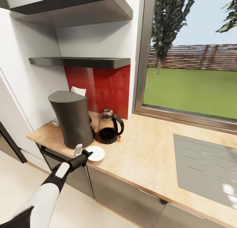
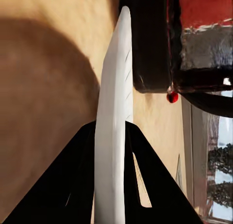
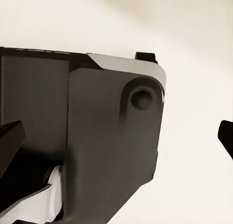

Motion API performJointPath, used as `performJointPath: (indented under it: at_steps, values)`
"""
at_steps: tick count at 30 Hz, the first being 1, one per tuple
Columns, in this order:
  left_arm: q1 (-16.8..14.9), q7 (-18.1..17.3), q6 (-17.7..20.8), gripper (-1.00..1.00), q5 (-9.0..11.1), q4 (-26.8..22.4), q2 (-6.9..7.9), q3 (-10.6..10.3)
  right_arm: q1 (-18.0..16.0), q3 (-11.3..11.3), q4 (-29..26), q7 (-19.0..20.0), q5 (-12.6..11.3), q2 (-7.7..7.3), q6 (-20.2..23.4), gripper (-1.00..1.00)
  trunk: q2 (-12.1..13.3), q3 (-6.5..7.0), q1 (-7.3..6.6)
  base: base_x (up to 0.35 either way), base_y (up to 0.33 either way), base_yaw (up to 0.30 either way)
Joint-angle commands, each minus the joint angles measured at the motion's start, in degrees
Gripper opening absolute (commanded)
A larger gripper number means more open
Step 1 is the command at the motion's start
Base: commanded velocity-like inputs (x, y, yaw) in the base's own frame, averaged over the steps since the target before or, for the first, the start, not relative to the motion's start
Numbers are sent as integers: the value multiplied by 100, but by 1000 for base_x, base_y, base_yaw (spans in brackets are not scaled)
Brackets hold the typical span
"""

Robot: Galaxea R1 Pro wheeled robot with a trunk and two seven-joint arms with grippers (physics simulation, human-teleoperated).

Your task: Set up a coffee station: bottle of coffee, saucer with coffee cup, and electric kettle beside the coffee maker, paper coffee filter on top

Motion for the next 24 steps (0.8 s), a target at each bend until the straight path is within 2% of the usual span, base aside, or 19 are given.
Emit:
performJointPath:
  at_steps: [1,24]
  values:
    - [-6,6,43,-100,7,-2,-11,39,-4,47,-7,7,-53,-1,23,100,-12,-12,4,83,0,0]
    - [2,6,45,-100,-2,8,-80,14,-8,50,-10,6,-54,0,23,100,-12,-12,4,51,0,0]
